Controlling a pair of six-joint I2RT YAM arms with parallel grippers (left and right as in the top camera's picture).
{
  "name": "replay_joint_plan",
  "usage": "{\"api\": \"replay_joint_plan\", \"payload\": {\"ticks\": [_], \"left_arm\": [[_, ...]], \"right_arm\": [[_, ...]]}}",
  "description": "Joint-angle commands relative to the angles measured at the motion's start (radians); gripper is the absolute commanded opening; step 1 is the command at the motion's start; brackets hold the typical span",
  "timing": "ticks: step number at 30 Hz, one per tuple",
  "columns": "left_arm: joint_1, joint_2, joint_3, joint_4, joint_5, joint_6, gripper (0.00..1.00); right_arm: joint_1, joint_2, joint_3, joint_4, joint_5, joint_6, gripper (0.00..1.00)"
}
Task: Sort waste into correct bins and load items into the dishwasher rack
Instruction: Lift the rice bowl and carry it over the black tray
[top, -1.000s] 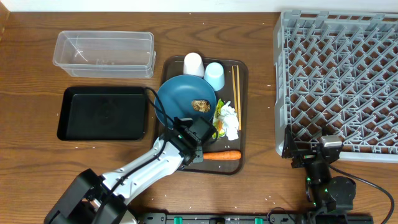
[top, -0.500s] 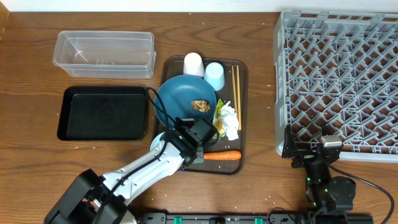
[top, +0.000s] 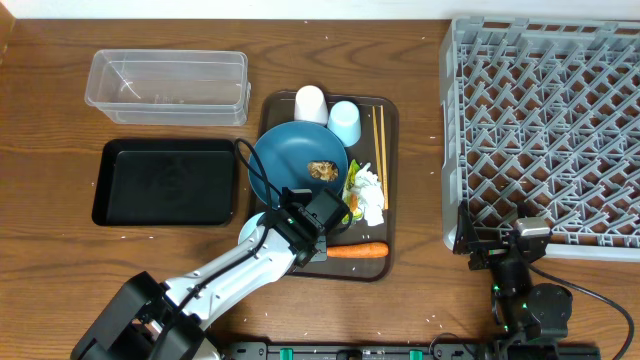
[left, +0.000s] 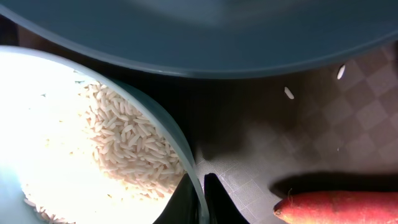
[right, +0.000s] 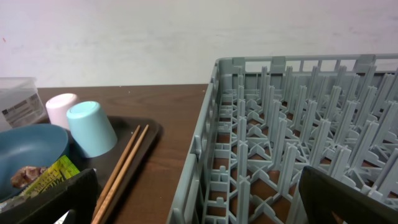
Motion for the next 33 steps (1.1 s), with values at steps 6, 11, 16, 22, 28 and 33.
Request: {"api": "replay_joint_plan", "payload": {"ticks": [6, 11, 16, 22, 28, 33], "left_arm": [[-0.002, -0.013, 0.003, -0.030, 0.006, -0.011, 0.06], [-0.002, -0.084, 0.003, -0.064, 0.007, -0.029, 0.06], [-0.002, -0.188, 0.003, -0.099, 0.007, -0.029, 0.06], [-0.001, -0.300, 0.003, -0.133, 0.006, -0.028, 0.06], [0.022, -0.360, 0.003, -0.122, 0.002, 0.024, 0.06], [0.119, -0.386, 0.004, -0.117, -0.009, 0.063, 0.06]], "right_arm": [[-0.010, 0.000, -0.002, -0.003, 0.004, -0.006, 0.99], [-0.010, 0.000, -0.002, -0.003, 0.003, -0.006, 0.99], [-0.010, 0.000, -0.002, -0.003, 0.004, -0.006, 0.99], [-0.010, 0.000, -0.002, -0.003, 0.004, -0.006, 0.99], [-0.010, 0.000, -0.002, -0.003, 0.004, -0.006, 0.99], [-0.010, 0.000, -0.002, -0.003, 0.004, -0.006, 0.99]]}}
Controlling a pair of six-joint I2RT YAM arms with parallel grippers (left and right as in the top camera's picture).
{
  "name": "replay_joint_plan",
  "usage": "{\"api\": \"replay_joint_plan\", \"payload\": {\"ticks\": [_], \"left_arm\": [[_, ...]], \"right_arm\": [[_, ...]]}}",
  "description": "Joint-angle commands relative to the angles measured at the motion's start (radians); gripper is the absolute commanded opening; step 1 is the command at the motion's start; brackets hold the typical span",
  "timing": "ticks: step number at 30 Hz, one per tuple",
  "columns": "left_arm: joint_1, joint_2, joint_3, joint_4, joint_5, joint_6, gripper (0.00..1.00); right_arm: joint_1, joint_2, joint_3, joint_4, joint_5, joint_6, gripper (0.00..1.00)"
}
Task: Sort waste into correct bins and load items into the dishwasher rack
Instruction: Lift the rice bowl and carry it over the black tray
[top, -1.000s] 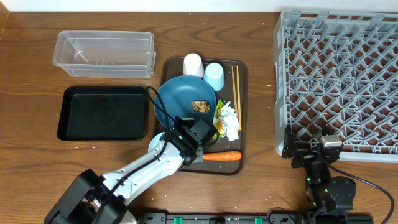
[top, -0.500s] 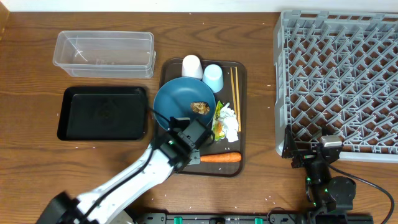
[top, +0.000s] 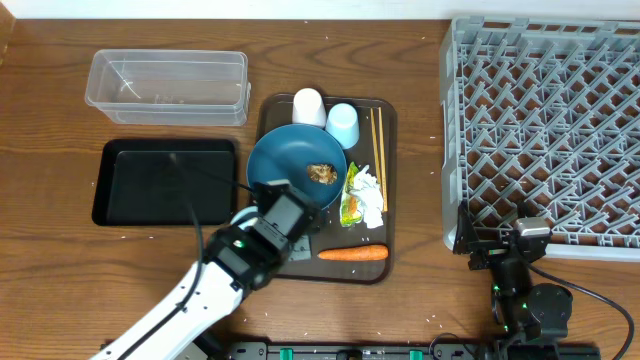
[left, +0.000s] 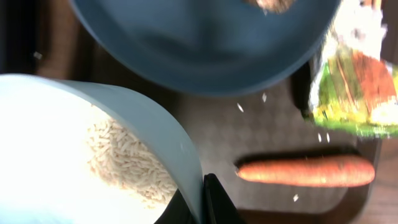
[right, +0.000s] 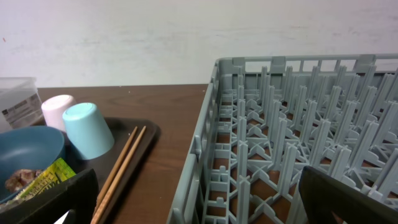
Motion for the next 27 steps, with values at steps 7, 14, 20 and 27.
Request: {"api": "replay_joint_plan", "payload": {"ticks": [7, 14, 20, 27], "left_arm": [[0.240, -0.021, 0.006, 0.056, -0.011, 0.196, 0.06], [0.329, -0.013, 0.006, 0.198, -0.011, 0.259, 0.06], [0.386, 0.011, 0.006, 0.322, -0.011, 0.258, 0.06], [0.513, 0.072, 0.006, 0.464, 0.103, 0.228, 0.06]], "right_arm": [[-0.010, 0.000, -0.002, -0.003, 0.004, -0.006, 0.99], [-0.010, 0.000, -0.002, -0.003, 0.004, -0.006, 0.99], [-0.010, 0.000, -0.002, -0.003, 0.004, -0.006, 0.99], [-0.010, 0.000, -0.002, -0.003, 0.003, -0.006, 0.99]]}}
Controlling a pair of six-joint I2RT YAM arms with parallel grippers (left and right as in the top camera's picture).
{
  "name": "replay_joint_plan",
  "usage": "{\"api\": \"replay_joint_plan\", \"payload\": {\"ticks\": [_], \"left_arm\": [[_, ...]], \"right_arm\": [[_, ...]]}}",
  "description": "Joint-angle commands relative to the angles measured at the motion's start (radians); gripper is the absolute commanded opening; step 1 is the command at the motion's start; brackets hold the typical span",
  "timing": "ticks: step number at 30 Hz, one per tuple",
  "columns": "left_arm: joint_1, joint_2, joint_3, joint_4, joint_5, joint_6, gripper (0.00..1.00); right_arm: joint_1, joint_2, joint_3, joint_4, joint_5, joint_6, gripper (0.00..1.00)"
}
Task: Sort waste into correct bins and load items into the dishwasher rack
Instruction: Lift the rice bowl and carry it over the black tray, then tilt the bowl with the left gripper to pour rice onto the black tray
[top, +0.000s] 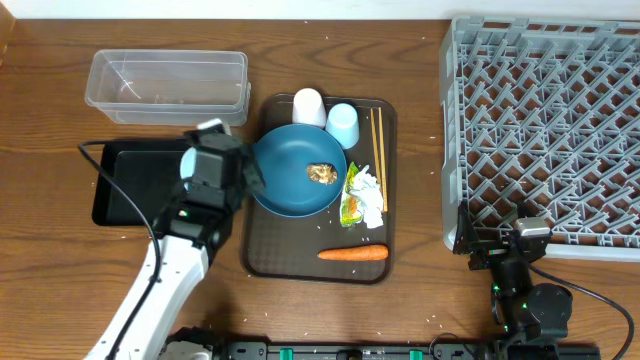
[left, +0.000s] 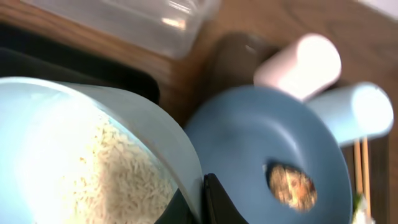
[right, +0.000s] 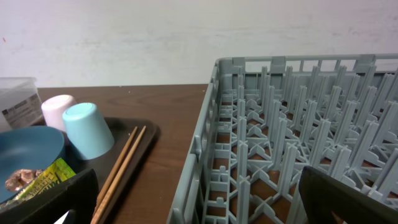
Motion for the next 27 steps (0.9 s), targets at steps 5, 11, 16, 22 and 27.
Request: {"api": "replay_joint_plan", "payload": {"ticks": [5, 11, 16, 22, 27], "left_arm": [[0.171, 0.082, 0.006, 0.130, 0.192, -0.060, 0.06], [0.332, 0.145, 0.006, 0.178, 0.453, -0.068, 0.06], [0.443, 0.196, 0.006, 0.225, 0.668, -0.058, 0.06], [0.537, 0.255, 0.006, 0.321, 0.968, -0.057, 0.06], [0.582, 0.267, 0.005, 0.318, 1.062, -0.057, 0.06]], "right_arm": [[-0.010, 0.000, -0.002, -0.003, 0.004, -0.006, 0.99], [-0.010, 0.000, -0.002, -0.003, 0.004, -0.006, 0.99], [-0.010, 0.000, -0.002, -0.003, 0.004, -0.006, 0.99], [-0.010, 0.000, -0.002, -0.003, 0.003, -0.006, 0.99], [-0.010, 0.000, -0.002, -0.003, 0.004, -0.006, 0.99]]}}
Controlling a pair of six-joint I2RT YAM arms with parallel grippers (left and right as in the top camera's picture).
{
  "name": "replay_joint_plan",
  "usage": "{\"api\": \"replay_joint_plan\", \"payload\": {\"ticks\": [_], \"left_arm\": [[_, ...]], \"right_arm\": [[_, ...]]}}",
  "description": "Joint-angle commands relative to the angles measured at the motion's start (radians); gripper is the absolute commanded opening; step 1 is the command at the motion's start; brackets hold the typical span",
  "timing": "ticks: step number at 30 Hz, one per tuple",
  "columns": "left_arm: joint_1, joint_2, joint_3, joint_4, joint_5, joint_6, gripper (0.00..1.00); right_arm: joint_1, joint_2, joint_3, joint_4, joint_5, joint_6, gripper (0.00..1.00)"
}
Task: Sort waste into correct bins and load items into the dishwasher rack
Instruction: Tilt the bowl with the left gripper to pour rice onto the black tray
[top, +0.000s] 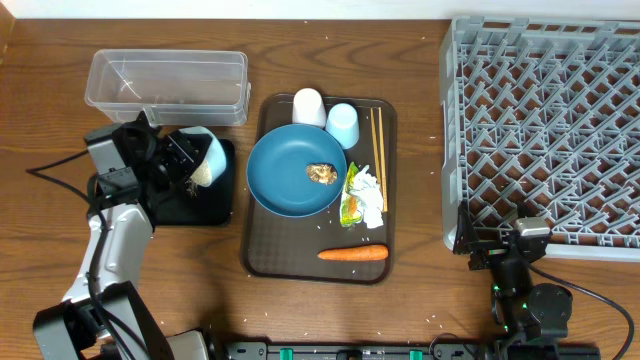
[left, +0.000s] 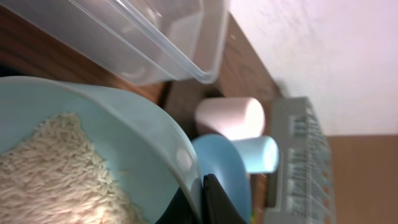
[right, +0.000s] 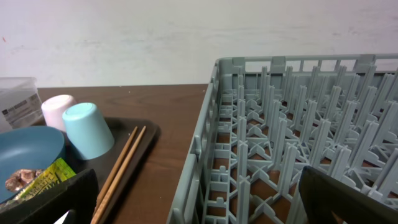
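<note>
My left gripper (top: 168, 160) is shut on the rim of a light blue bowl (top: 200, 158) holding white rice (left: 56, 168). The bowl is tipped on its side over the black bin (top: 210, 205). In the left wrist view my left gripper (left: 200, 200) pinches the bowl (left: 106, 137) at its rim. A dark blue plate (top: 285, 175) with a food scrap (top: 322, 172) sits on the brown tray (top: 300, 255). The grey dishwasher rack (top: 545, 130) stands at the right. My right gripper (right: 199, 205) rests open by the rack's front left corner.
A clear plastic container (top: 168, 85) lies behind the black bin. The tray also carries a pale pink cup (top: 310, 103), a light blue cup (top: 343, 122), chopsticks (top: 379, 140), a wrapper with tissue (top: 365, 190) and a carrot (top: 352, 253).
My left gripper has moved left with the bowl, from the black bin's right edge beside the plate to over the bin. The bowl is now tipped on its side. The right arm has not moved.
My left gripper was shut on the rice bowl's rim at the tray's front left, beside the carrot. Then the bowl was off the tray's front edge, then at the black bin's right edge. Now it hangs tilted over the bin.
</note>
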Motion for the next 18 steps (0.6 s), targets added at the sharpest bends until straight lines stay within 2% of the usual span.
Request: {"api": "replay_joint_plan", "payload": {"ticks": [1, 9, 18], "left_arm": [[0.031, 0.007, 0.006, 0.000, 0.162, 0.002, 0.06], [0.116, 0.052, 0.006, -0.001, 0.243, 0.002, 0.06], [0.200, 0.147, 0.006, 0.080, 0.465, -0.010, 0.06]], "right_arm": [[-0.010, 0.000, -0.002, -0.003, 0.004, -0.006, 0.99], [-0.010, 0.000, -0.002, -0.003, 0.003, -0.006, 0.99], [-0.010, 0.000, -0.002, -0.003, 0.003, -0.006, 0.99]]}}
